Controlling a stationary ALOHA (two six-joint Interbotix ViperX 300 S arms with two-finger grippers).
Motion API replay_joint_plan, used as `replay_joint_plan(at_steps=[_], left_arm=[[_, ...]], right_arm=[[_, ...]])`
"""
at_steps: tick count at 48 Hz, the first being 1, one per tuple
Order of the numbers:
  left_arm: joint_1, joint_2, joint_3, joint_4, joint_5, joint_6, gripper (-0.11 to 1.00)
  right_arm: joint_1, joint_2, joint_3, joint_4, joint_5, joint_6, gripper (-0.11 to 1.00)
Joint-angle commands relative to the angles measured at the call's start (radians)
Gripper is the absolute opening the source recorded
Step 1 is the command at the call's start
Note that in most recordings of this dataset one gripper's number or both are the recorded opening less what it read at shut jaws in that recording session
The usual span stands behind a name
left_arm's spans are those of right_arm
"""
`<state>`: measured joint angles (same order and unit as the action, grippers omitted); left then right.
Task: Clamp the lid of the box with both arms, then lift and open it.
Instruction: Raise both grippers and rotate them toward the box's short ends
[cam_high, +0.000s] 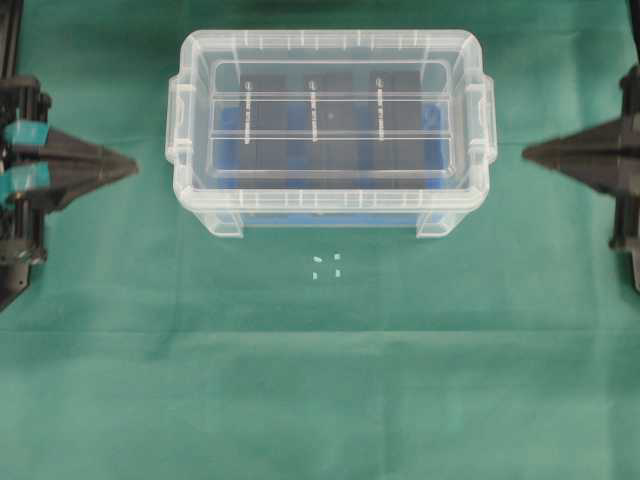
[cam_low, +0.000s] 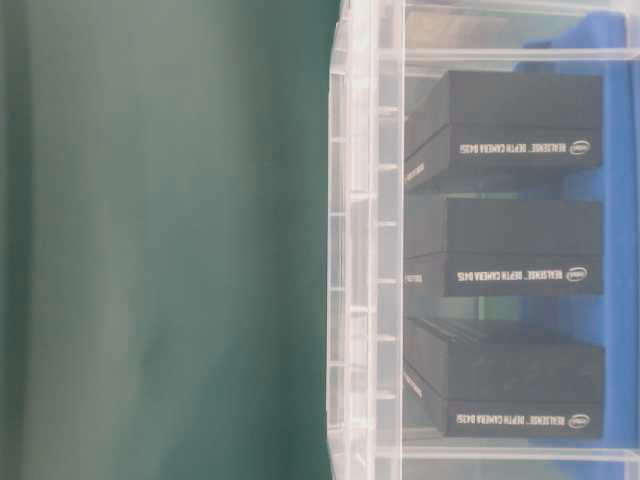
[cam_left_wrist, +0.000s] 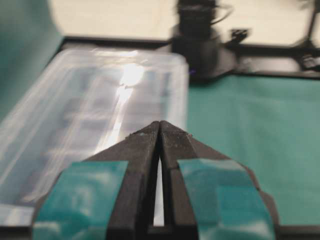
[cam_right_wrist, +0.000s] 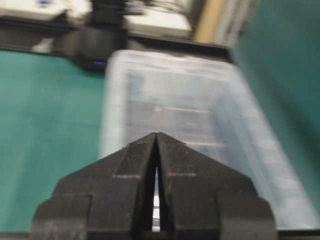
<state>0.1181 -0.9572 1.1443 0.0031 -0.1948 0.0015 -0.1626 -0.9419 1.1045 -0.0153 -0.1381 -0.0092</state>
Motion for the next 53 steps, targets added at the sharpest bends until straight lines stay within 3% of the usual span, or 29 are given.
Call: replay_joint_plan(at_steps=[1, 13, 25, 53], left_arm=[[0.052, 0.009, -0.037, 0.002, 0.026, 0.002, 0.01], [0.166, 0.018, -0.06, 0.002, 0.097, 0.012, 0.01], [0.179, 0.02, -0.064, 0.002, 0.141, 0.006, 0.01], [0.204, 0.086, -0.195, 0.002, 0.695, -0.035, 0.01]], right_arm=[[-0.06, 0.012, -0.037, -0.006, 0.003, -0.003, 0.0], [-0.19, 0.049, -0.067, -0.026, 0.026, -0.003, 0.0], [-0.213, 0.077, -0.087, -0.026, 0.091, 0.002, 0.0], [-0.215, 0.222, -0.212, -0.023, 0.75, 0.032, 0.0]])
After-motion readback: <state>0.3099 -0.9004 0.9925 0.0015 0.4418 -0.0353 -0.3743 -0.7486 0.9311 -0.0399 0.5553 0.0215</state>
